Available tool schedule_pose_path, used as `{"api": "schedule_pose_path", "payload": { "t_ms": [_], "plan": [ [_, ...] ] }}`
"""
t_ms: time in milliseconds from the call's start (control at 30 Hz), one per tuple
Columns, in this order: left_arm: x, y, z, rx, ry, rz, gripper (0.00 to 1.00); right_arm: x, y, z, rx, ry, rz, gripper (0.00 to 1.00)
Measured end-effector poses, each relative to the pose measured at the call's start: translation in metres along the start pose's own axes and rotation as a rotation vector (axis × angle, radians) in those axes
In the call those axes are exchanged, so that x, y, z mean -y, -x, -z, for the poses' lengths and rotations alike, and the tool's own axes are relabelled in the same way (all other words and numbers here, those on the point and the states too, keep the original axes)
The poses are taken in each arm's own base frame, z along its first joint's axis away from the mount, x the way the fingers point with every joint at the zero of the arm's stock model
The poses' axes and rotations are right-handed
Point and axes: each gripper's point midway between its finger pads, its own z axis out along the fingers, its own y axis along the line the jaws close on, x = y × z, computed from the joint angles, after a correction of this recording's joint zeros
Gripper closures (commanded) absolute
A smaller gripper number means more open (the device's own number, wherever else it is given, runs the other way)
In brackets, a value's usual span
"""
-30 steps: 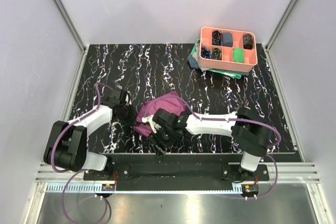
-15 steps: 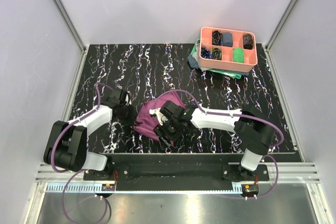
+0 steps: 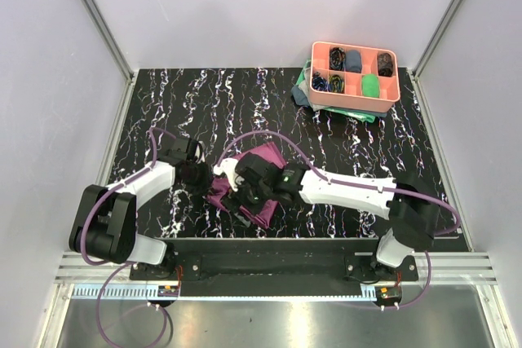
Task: Fold the napkin, place the utensils inside, and roll it up
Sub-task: Roll the napkin with the utensil
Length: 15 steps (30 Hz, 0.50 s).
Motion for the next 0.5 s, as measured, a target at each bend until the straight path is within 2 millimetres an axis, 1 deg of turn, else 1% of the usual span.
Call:
{"api": "schedule_pose_path", "payload": {
  "t_ms": [67,133,200,267,367,467,500],
  "plan": [
    [0.000,0.000,0.000,-0.001,0.000,0.000,1.00,0.001,0.010,-0.003,0.045,-0.032,0.050,0.18],
    [0.000,0.000,0.000,-0.001,0.000,0.000,1.00,0.010,0.017,-0.009,0.072,-0.078,0.091,0.18],
    [0.000,0.000,0.000,-0.002,-0.001,0.000,1.00,0.021,0.020,-0.020,0.077,-0.117,0.121,0.18],
    [0.000,0.000,0.000,-0.003,-0.001,-0.001,1.00,0.032,0.017,-0.035,0.060,-0.146,0.146,0.19],
    [0.000,0.000,-0.001,-0.007,-0.002,-0.001,1.00,0.043,0.007,-0.057,0.016,-0.165,0.173,0.21],
    [0.001,0.000,-0.001,-0.010,-0.003,-0.001,1.00,0.050,-0.004,-0.070,-0.023,-0.173,0.189,0.27],
    [0.001,0.000,-0.001,-0.010,-0.003,-0.001,1.00,0.052,-0.007,-0.073,-0.032,-0.177,0.192,0.31]
  ]
}}
